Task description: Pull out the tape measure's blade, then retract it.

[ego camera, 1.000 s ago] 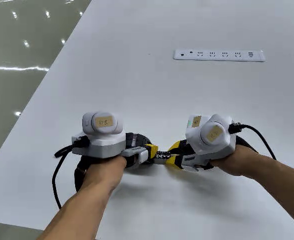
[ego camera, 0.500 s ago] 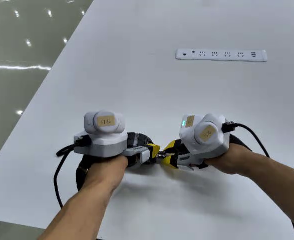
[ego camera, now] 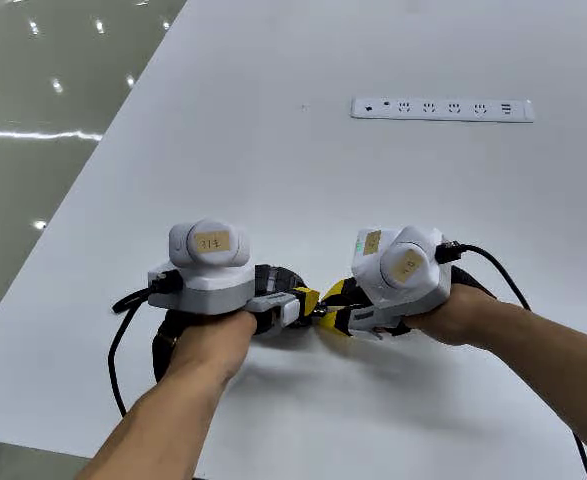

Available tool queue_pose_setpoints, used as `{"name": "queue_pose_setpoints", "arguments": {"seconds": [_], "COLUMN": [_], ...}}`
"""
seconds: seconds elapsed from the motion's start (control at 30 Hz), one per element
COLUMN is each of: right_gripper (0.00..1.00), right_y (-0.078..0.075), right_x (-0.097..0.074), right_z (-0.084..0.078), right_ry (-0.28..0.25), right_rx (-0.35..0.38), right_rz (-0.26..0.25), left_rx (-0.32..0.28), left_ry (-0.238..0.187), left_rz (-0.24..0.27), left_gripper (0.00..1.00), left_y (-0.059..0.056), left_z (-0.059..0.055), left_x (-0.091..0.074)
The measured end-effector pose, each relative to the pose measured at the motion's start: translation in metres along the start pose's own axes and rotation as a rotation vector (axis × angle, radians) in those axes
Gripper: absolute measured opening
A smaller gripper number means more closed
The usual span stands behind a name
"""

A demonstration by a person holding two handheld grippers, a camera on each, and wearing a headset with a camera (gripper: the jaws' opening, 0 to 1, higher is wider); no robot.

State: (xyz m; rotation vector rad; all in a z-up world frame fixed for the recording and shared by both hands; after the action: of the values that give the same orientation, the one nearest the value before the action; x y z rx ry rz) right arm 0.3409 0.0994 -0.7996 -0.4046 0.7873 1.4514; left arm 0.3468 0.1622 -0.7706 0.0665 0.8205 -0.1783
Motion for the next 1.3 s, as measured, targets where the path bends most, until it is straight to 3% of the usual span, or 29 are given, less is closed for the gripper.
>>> {"name": "queue_pose_setpoints", "arguments": {"seconds": [0.93, 1.3], "right_gripper": [0.11, 0.16], "right_y": [-0.0016, -0.0035], "right_x": [-0.0019, -0.0053], "right_z": [-0.0026, -0.0028], "right_ry": [0.012, 0.006], "right_rx": [0.001, 0.010], "right_rz": [-0.007, -0.019], "left_rx": [-0.018, -0.018], "left_ry": [-0.003, 0.003], "left_rz": [0.005, 0.002], "left_gripper": [0.60, 0.60], "left_y": [-0.0009, -0.0021], "left_z": [-0.0004, 0.0001], "left_x": [0.0004, 0.0003]}}
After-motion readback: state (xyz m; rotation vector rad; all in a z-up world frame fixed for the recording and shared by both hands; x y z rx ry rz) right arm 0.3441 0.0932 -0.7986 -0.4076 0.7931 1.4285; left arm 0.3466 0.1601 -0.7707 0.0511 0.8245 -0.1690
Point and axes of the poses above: the centre of the closed fingertips' face, and the gripper's own axes: x roughly forward along the fingers, y roughly to its left, z roughly out of its top, the point moved 1 cm from there along -x, roughly backward along the fingers, and after that the axes turned 15 degrees about x, right-handed, at the moved point
